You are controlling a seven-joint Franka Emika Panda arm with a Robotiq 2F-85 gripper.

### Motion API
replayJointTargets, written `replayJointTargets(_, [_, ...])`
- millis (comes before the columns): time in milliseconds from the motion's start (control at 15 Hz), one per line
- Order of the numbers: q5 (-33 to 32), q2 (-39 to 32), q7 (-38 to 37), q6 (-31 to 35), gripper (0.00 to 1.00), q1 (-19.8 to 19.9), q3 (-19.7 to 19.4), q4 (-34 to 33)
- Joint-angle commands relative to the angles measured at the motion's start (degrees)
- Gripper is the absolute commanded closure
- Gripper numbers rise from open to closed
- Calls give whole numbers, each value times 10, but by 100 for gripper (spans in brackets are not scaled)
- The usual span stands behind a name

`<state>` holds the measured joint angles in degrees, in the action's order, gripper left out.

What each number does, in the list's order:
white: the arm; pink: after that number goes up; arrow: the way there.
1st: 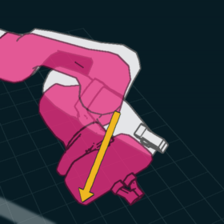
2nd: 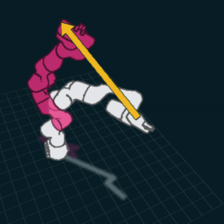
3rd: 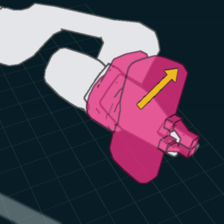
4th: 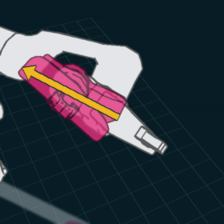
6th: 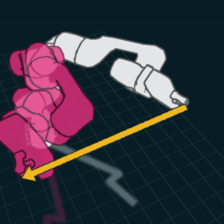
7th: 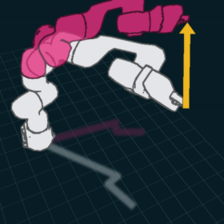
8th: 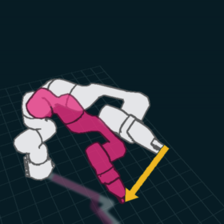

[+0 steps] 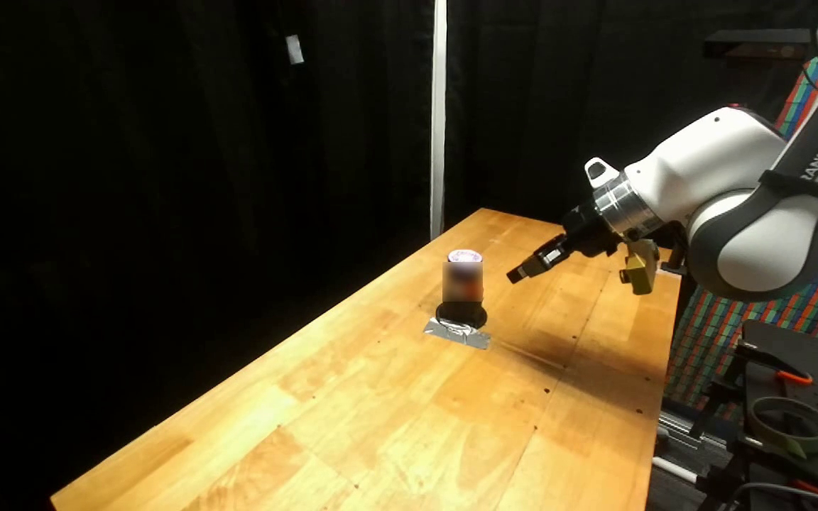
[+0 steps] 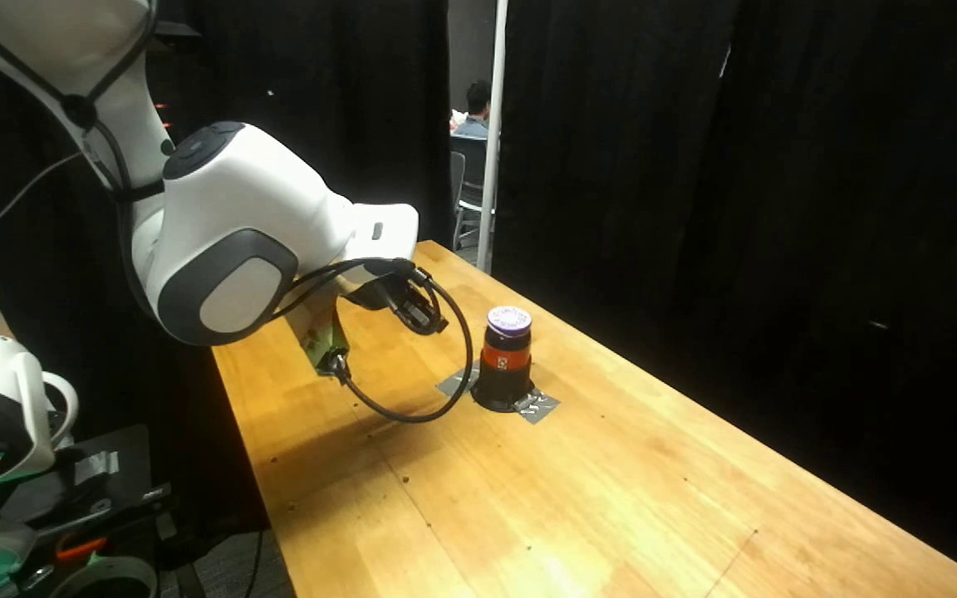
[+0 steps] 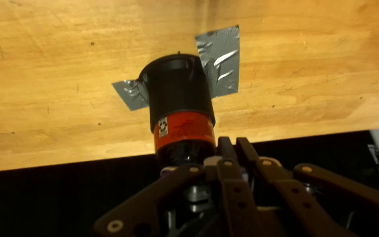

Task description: Put the rubber band around the cup

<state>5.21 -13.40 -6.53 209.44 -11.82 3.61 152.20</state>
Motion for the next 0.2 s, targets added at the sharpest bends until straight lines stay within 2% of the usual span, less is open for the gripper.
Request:
replayJointTargets(0, [1,0,4,-9,84,15,16,0])
replayJointTargets(133, [1,0,4,-9,67,17,16,0])
